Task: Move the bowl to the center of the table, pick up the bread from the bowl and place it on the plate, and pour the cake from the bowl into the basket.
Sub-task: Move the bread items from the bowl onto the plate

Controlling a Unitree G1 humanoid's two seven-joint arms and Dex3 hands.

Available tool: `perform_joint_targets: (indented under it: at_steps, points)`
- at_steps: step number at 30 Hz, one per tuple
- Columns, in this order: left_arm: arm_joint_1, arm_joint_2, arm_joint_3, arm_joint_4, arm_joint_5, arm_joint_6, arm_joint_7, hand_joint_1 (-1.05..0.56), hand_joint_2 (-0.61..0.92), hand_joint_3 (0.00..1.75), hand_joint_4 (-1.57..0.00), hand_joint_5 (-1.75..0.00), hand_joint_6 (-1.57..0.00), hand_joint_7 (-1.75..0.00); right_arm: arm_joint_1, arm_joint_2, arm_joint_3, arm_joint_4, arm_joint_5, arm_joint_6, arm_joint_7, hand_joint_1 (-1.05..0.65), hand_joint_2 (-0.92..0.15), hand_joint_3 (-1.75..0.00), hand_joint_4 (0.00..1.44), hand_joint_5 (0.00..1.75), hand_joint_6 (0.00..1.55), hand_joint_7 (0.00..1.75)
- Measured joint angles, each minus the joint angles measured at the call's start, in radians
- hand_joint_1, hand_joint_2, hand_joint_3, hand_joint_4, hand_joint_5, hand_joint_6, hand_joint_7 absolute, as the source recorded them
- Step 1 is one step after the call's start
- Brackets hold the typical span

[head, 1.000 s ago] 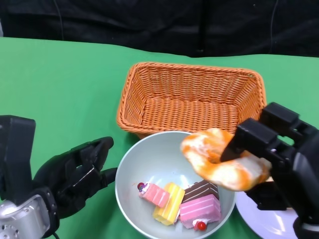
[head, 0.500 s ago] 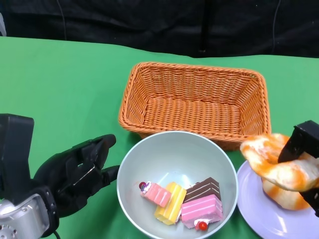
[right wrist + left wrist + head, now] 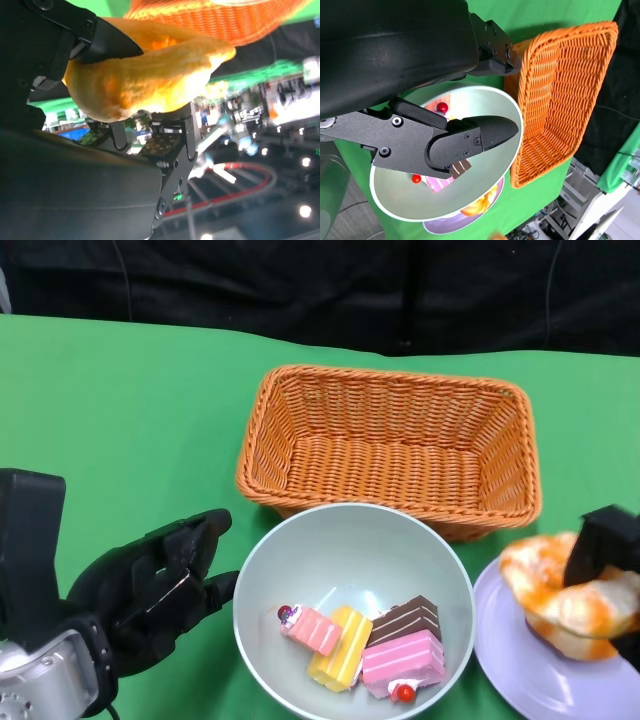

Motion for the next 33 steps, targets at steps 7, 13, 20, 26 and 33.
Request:
perform_joint_targets:
  at_steps: [7, 13, 20, 26, 33]
  points:
    - [0.002, 0.001, -0.003, -0.013, -0.001, 0.0, 0.0, -0.54, 0.92, 0.68, 0.0, -0.5, -0.23, -0.01, -0.045, -0.039, 0.076, 0.128, -0.033, 0.057, 0.077, -0.15, -0.55, -0.81, 0.9, 1.31, 0.95, 0.74]
    - [0.006, 0.012, -0.009, -0.016, 0.004, -0.002, 0.0, -0.55, 0.92, 0.69, 0.0, -0.51, -0.23, 0.0, -0.053, -0.06, 0.12, 0.068, -0.03, 0.188, 0.299, -0.22, -0.81, -0.13, 0.87, 0.39, 0.8, 0.05]
    - [0.008, 0.011, -0.009, -0.024, 0.003, -0.001, 0.0, -0.55, 0.92, 0.69, 0.0, -0.52, -0.24, -0.01, -0.011, -0.08, 0.147, -0.097, -0.063, 0.377, 0.579, -0.72, -0.92, -0.08, 0.31, 0.08, 0.29, 0.0]
    - [0.008, 0.012, -0.009, -0.025, 0.003, -0.001, 0.0, -0.55, 0.92, 0.69, 0.0, -0.52, -0.23, -0.01, 0.035, -0.079, 0.149, -0.243, -0.071, 0.473, 0.718, -0.86, -0.92, -0.12, 0.23, 0.04, 0.22, 0.0]
    - [0.008, 0.017, -0.009, -0.024, 0.003, -0.002, 0.0, -0.55, 0.92, 0.68, 0.0, -0.51, -0.22, 0.0, 0.071, -0.079, 0.145, -0.375, -0.07, 0.521, 0.794, -0.87, -0.92, -0.13, 0.23, 0.04, 0.21, 0.0]
